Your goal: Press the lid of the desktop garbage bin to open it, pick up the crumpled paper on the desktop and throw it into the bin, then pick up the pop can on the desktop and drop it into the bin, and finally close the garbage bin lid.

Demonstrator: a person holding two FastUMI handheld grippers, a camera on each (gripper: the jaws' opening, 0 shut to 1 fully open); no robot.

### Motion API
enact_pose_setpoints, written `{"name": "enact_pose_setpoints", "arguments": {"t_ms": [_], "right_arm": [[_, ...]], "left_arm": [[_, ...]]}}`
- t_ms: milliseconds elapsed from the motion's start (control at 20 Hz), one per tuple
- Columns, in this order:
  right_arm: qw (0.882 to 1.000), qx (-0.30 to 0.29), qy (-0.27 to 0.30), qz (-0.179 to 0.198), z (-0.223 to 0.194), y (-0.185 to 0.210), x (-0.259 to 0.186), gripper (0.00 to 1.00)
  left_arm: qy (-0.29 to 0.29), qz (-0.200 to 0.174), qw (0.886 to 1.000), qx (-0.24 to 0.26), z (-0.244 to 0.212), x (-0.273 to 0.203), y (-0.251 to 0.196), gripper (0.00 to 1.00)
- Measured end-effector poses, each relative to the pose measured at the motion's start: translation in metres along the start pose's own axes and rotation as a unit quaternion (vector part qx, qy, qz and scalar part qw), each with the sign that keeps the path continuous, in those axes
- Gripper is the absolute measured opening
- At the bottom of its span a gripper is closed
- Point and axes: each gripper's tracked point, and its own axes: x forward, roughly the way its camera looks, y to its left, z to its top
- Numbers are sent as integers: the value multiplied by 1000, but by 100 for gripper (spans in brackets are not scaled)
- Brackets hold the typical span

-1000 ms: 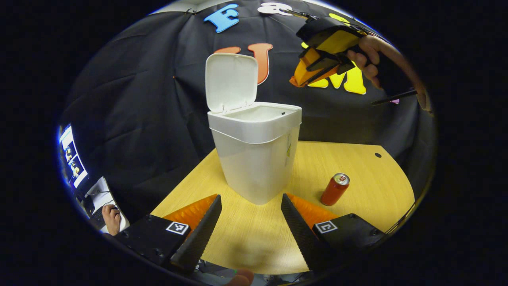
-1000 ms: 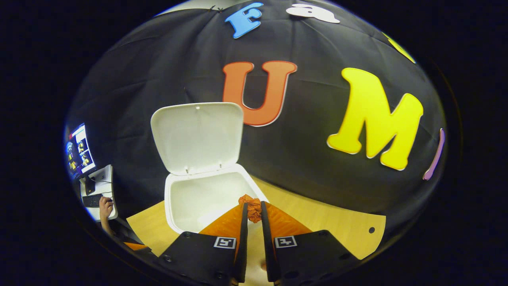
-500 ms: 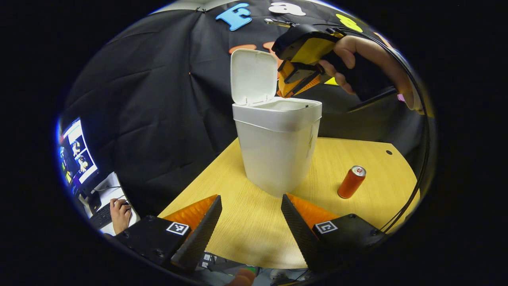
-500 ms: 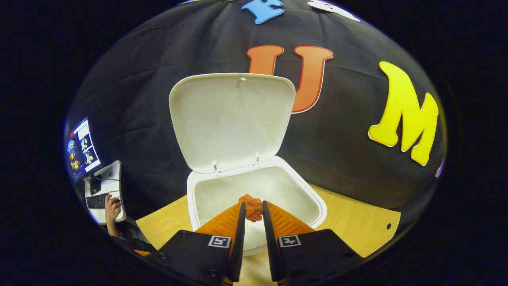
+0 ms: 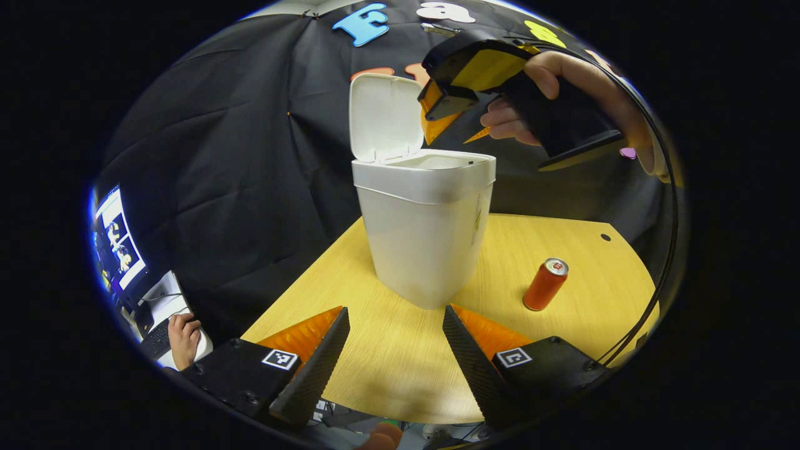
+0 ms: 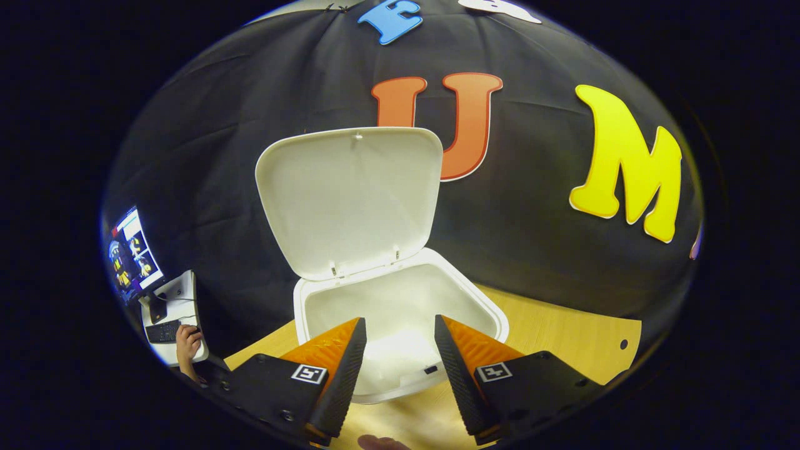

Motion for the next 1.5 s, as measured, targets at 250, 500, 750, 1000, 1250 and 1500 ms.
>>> {"name": "enact_pose_setpoints", "arguments": {"t_ms": [250, 500, 750, 1000, 1250, 1500], "right_arm": [[999, 9, -41, 3, 17, -10, -27, 89], [997, 4, -74, -33, 25, -51, -64, 95], [991, 21, -105, -85, 21, -115, -117, 95], [982, 39, -116, -147, -4, -178, -167, 94], [974, 57, -107, -193, -41, -222, -199, 95], [967, 57, -80, -237, -78, -262, -219, 95]], "left_arm": [[-2, -14, 1000, 8, 2, 1, -16, 99], [-7, -36, 999, 21, 6, 4, -40, 99], [-18, -80, 996, 32, 4, 12, -76, 99], [-34, -113, 990, 74, 0, 23, -112, 99], [-37, -148, 984, 96, -16, 41, -159, 99], [-32, -177, 977, 111, -31, 59, -207, 99]]}}
